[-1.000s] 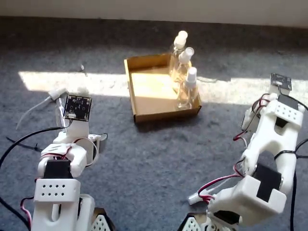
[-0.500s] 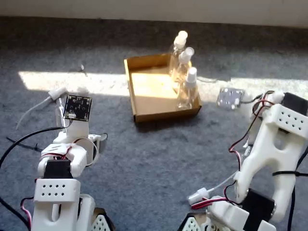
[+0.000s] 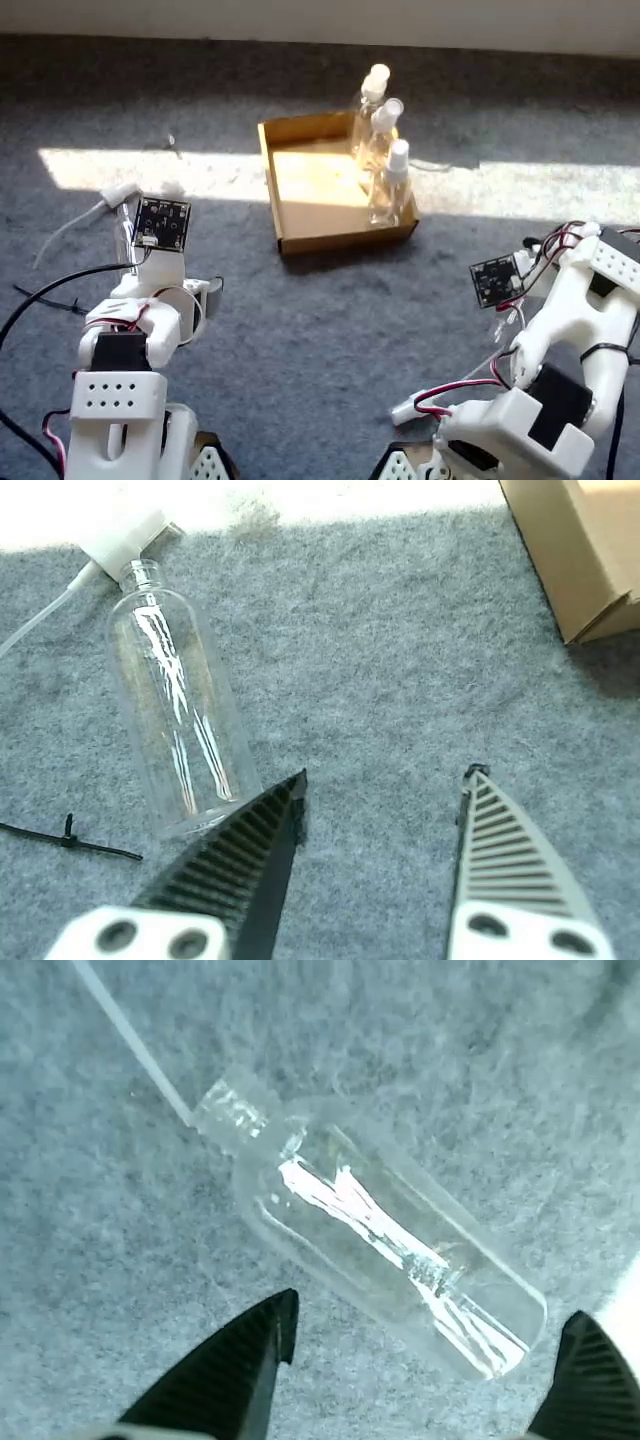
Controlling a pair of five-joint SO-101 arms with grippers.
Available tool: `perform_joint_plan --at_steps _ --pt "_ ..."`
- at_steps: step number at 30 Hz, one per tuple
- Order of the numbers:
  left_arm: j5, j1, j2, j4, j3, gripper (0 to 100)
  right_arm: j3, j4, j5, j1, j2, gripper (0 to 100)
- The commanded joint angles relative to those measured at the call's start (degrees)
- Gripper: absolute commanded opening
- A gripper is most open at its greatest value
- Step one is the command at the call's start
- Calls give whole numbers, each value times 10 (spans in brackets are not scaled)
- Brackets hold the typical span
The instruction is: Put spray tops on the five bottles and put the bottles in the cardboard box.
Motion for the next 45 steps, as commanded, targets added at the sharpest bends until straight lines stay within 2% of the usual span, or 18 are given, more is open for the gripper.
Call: perform_joint_plan --at_steps 1,16,21,26,30,33,41,45 --pt "-4 7 -6 -10 -4 235 0 -7 22 -26 0 349" --pt "-4 7 -6 -10 -4 235 116 -10 16 -34 -7 347" --pt "-4 7 -6 -10 -4 235 131 -11 -78 -29 -5 337" --pt "-4 7 -6 -10 -4 235 131 -11 -164 -34 -1 212" --pt "-4 7 -6 -10 -4 235 131 -11 -213 -35 -1 191" --pt "-4 7 -6 -10 -4 235 131 -15 -309 -58 -1 191" --pt "-4 7 -6 -9 -4 235 130 -175 -789 -149 0 191" --pt "-4 7 -6 -8 -4 235 81 -162 -944 -154 1 191"
